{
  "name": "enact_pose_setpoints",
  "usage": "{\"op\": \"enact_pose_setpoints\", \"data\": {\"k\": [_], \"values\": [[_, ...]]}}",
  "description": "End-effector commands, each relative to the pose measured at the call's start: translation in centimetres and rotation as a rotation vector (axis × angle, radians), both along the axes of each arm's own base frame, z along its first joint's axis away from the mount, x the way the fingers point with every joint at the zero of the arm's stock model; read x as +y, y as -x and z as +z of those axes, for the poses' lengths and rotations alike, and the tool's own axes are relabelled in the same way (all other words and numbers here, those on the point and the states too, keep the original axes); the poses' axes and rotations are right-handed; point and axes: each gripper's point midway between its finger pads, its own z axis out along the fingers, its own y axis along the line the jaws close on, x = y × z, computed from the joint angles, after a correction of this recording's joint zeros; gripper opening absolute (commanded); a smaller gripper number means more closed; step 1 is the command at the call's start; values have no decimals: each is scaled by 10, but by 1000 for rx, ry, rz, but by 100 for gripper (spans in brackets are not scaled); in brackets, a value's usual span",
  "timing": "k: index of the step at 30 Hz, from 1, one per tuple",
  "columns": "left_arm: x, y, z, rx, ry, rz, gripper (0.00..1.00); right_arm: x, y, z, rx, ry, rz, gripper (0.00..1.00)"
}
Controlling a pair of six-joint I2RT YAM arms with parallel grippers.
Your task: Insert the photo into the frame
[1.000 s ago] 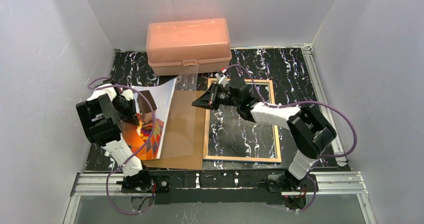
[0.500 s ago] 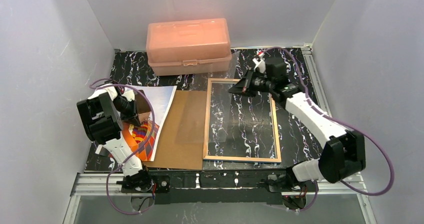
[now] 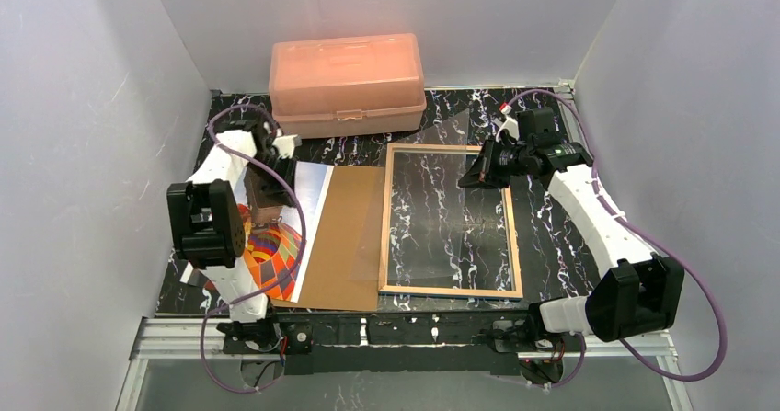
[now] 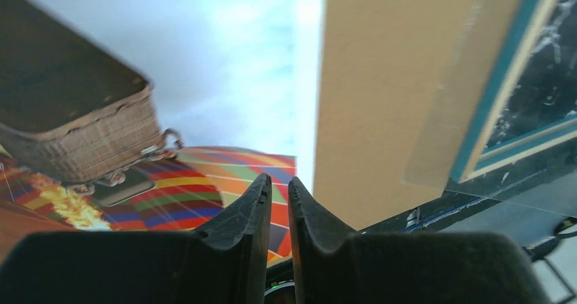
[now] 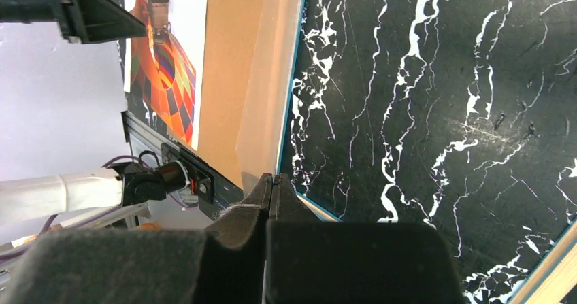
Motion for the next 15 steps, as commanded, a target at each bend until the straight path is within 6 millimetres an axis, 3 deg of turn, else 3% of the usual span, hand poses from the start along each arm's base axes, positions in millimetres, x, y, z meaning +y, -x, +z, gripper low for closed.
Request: {"op": "enact_pose_setpoints", "data": {"k": [1,4,9,15], "values": [[-47,5,47,-50,29,-99,16,-6,-8,19,-73,-7,4,1],[-81,12,46,-46,32,-206,16,-20,-13,15,-77,63,-36,1],[-131,35,14,-6,-9,-412,15,-53,-14,5,-73,253,-98,1],[-158,43,-26,-4,-83,-547,14,-66,-8,-13,-45,337,-95,1]]}}
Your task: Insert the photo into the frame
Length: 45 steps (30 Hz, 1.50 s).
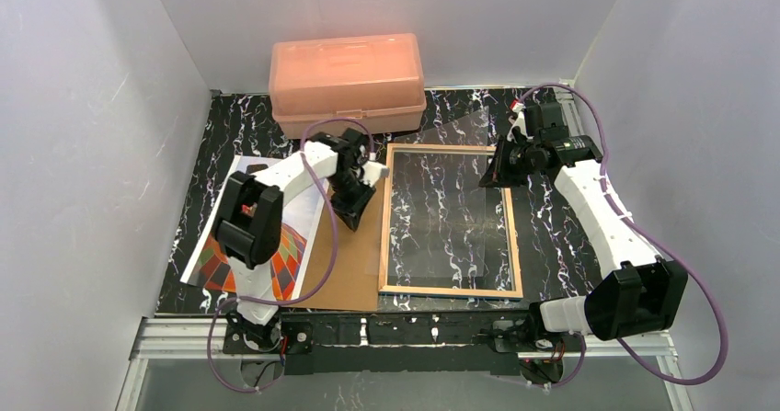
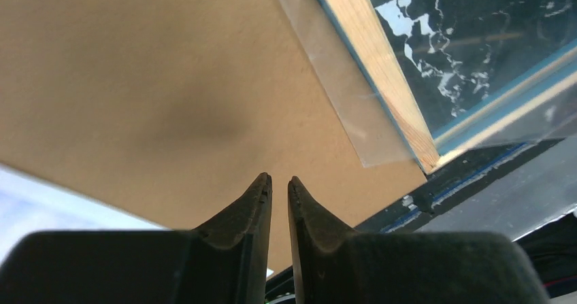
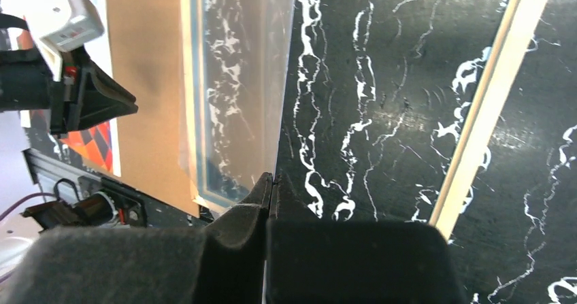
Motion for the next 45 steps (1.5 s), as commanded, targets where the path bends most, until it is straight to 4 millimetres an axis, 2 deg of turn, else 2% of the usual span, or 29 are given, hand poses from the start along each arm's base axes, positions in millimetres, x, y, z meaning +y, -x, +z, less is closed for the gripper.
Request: {"op": "enact_pose_setpoints", "data": {"k": [1,7,10,13,19,22,25,29,32,35,38,42,45], "values": [[-3,3,-23,-6,-59,-44,14,-21,2,-7,-11,120,-9,1],[-16,8,-38,-53,-91,-123,13,-31,6,-15,-3,175,-10,1],[-13,7,-48,-63,-135,-155,12,-32,7,-20,4,181,-12,1],[3,1,-61,-84,-222,-173,10,-35,7,-25,13,199,-13,1],[39,3,-79,-68,-359,-171,8,-43,14,-35,33,237,-18,1],[47,-6,-72,-83,-341,-130,8,-47,12,-29,14,261,-28,1],[45,-18,-49,-115,-304,-94,8,-46,10,-26,10,256,-26,1],[9,-21,-6,-102,-139,-25,11,-38,8,-25,10,207,-17,1],[-20,-16,10,-44,-52,15,13,-39,6,-19,-2,201,-29,1],[-41,-10,9,9,-13,22,15,-45,4,-10,-20,227,-42,1],[-53,-9,2,37,4,17,16,-48,0,-3,-38,233,-47,1],[-65,-25,1,-5,42,16,16,-45,-7,-4,-48,222,-26,1],[-70,-38,-1,-38,41,30,16,-42,-10,-11,-29,217,6,1]]}}
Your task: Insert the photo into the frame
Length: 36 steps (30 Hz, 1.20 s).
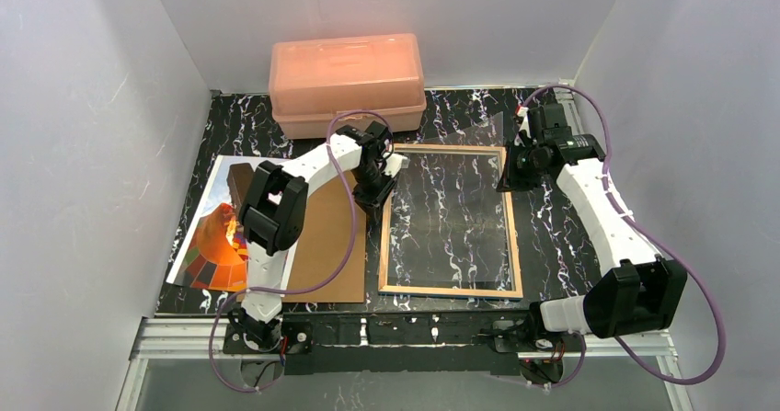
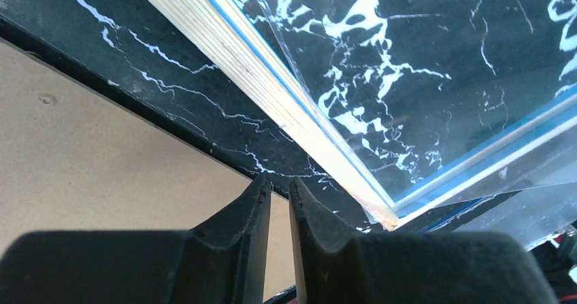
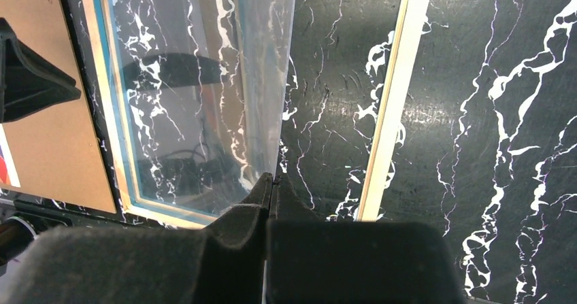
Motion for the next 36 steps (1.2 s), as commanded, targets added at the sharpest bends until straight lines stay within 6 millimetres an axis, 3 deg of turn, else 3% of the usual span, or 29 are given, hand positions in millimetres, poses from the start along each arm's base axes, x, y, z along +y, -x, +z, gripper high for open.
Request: {"op": "enact_pose_setpoints", "data": {"k": [1,5,9,13,16,24,28,36], "values": [[-11,-17,10,-31,37,36,16,3,-12,5,-27,-7,55,1],[-20,-21,5,-10,61,68,16,1,-11,-4,-4,15,74,1],[-35,-20,15,26,129,108,17,-5,-7,-10,4,44,58,1],[-41,-25,15,13,149,132,28,-3,0,-16,22,29,62,1],[-41,-27,7,18,138,139,30,-8,2,-14,19,48,51,1],[-18,-46,-25,-62,-25,174,28,-16,-1,-8,8,93,27,1],[-10,-54,-28,-108,-69,185,26,-15,-2,-8,17,89,31,1],[1,-52,-40,-116,-120,167,24,-3,1,-10,30,26,53,1]]}}
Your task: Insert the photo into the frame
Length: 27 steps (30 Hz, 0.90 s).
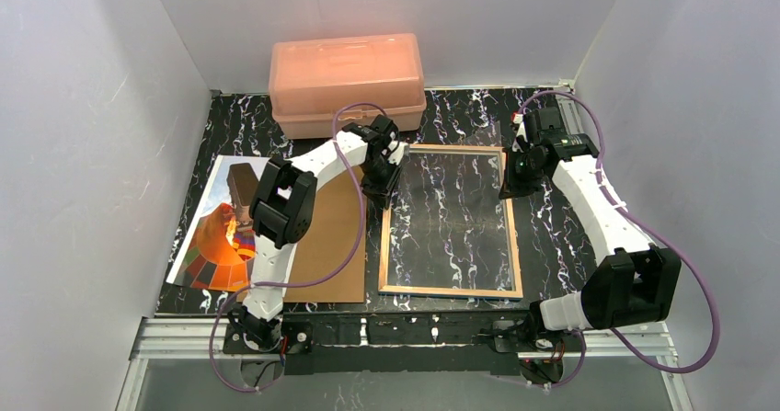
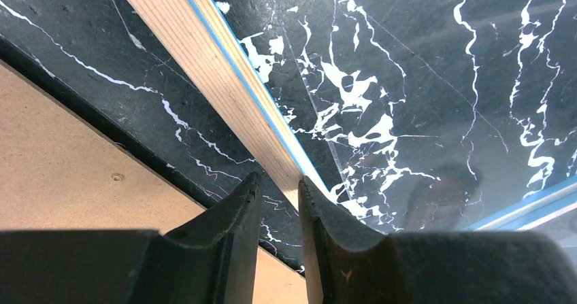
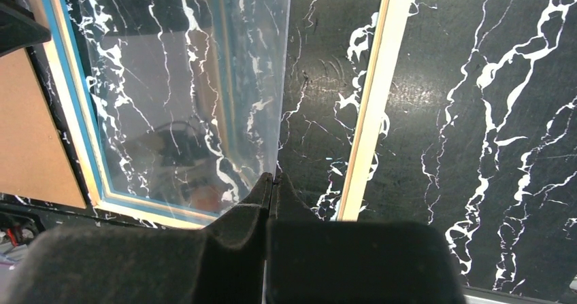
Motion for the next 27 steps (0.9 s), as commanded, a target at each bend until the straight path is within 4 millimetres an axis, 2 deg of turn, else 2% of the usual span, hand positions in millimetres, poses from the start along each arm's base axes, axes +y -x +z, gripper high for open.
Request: {"op": "enact_pose_setpoints", "data": {"k": [1,5,11,17,20,27], "values": [[23,0,-19,-17,-114,-9,24,8,-1,11,-31,-51,26,1],[28,1,-25,-25,-133,-20,23,17,5,9,-28,-105,32,1],[51,1,-28,-70,-204,-40,20,33,10,10,-33,-211,27,1],[71,-10,-25,-98,-235,-12,18,50,12,10,-41,-292,36,1],[68,-7,-22,-77,-201,-10,19,59,13,7,-43,-292,50,1],[54,15,-10,1,-72,-14,19,58,11,19,-95,-286,42,1]]}}
